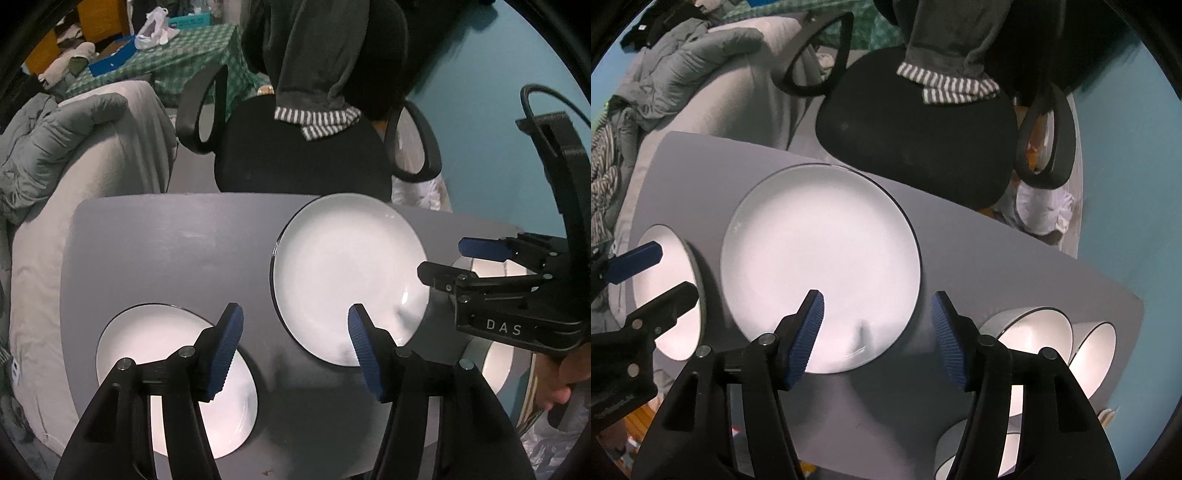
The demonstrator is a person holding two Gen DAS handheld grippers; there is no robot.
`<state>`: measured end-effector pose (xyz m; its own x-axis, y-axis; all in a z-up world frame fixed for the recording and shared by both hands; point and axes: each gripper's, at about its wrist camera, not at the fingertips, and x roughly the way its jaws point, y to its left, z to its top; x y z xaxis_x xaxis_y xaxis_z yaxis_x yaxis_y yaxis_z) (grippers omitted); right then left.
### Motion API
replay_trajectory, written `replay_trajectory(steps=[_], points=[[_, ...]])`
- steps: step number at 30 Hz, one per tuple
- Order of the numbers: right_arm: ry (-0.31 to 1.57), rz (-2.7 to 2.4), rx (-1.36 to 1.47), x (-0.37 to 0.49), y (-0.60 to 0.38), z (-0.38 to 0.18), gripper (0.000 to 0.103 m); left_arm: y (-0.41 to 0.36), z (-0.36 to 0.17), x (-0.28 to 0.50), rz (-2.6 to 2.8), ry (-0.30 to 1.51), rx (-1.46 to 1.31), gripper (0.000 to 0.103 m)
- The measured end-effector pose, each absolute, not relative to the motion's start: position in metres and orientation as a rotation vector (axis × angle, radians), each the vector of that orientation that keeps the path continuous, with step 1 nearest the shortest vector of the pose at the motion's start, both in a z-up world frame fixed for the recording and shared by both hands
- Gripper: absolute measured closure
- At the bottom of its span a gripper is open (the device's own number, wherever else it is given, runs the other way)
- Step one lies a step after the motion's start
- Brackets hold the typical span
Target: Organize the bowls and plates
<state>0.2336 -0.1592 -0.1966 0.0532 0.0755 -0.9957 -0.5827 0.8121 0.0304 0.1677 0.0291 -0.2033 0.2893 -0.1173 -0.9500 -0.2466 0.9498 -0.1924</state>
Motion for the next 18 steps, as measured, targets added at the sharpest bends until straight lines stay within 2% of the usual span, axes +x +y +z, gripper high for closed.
replay_trajectory(steps=[3, 18], points=[[1.405, 0.539, -0.435, 0.227, -0.158, -0.185, 0.037, 0.033, -0.194, 0.161, 0.091, 1.255, -0.355, 0.037], [1.298, 0.628, -0.404, 0.195, -0.142, -0.136, 0.036, 0.057, -0.152, 0.108, 0.068, 1.135, -0.421, 0.037]])
